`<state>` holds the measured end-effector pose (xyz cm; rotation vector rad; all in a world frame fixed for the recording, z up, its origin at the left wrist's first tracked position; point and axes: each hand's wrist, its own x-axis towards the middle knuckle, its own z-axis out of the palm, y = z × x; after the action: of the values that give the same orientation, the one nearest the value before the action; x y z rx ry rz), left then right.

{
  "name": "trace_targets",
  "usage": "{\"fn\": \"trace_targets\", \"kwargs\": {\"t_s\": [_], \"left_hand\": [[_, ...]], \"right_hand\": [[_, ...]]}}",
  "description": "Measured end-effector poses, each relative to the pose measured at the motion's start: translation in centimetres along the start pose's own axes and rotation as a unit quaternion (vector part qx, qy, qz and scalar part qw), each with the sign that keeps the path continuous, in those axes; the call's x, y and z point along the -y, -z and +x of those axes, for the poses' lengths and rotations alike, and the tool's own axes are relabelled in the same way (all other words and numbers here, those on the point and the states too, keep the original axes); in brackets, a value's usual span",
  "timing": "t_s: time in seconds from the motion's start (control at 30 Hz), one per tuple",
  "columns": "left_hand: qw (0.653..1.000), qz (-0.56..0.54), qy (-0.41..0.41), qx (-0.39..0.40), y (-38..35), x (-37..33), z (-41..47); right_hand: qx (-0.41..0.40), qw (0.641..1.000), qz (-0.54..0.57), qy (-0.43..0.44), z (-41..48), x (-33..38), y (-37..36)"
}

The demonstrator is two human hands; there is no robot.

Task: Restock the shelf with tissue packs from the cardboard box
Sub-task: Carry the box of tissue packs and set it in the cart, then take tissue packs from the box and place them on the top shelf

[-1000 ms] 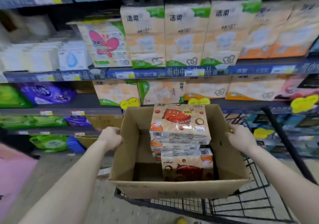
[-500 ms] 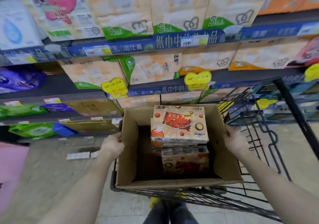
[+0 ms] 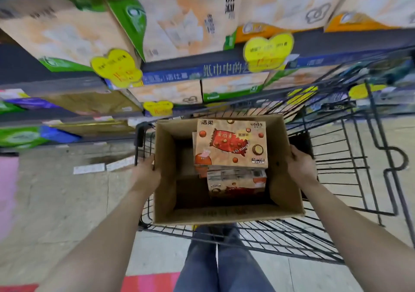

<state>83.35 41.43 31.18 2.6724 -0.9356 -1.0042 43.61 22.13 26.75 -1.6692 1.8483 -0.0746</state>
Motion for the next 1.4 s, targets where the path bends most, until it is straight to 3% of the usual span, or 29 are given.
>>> {"fn": "trace_targets", "kwargs": {"t_s": [0.5, 0.57, 0.63, 0.7, 0.77, 0.9, 1.03, 1.17, 1.3, 1.4], "left_hand": [[0.997, 0.000, 0.052, -0.051, -5.1, -0.7, 1.0], [0.994, -0.010, 0.055, -0.096, -4.7, -2.2, 0.5], [0.989, -0.027, 0.025, -0.145, -4.6, -4.5, 0.0], [0.991, -0.065, 0.006, -0.113, -5.0, -7.4, 0.1], [0.994, -0.105, 0.002, -0.026, -5.8, -10.5, 0.0], [0.973, -0.209, 0.028, 0.093, -8.1, -13.3, 0.8], [0.962, -0.257, 0.045, 0.084, -8.7, -12.3, 1.2], [0.952, -0.298, 0.045, 0.059, -7.1, -10.7, 0.8], [0.924, -0.364, 0.083, 0.087, -4.9, -8.6, 1.8], [0.915, -0.380, 0.083, 0.108, -3.7, -7.0, 2.4]], "right_hand": [[0.039, 0.998, 0.017, -0.056, 1.0, -3.4, -4.7], [0.050, 0.997, 0.022, -0.058, 0.8, -2.8, -4.2], [0.008, 0.999, 0.030, -0.044, 0.4, -1.9, -3.8], [-0.060, 0.996, 0.059, 0.000, -0.5, -0.4, -3.6], [-0.071, 0.993, 0.071, 0.062, -1.3, 1.1, -4.2], [0.056, 0.982, 0.171, 0.058, -2.4, 3.6, -5.5], [0.046, 0.983, 0.178, 0.027, -3.0, 4.4, -6.3], [0.114, 0.964, 0.239, -0.004, -3.1, 4.4, -6.1], [0.177, 0.939, 0.295, 0.017, -2.5, 4.2, -5.6], [0.087, 0.966, 0.241, -0.018, -0.9, 4.1, -5.6]]}}
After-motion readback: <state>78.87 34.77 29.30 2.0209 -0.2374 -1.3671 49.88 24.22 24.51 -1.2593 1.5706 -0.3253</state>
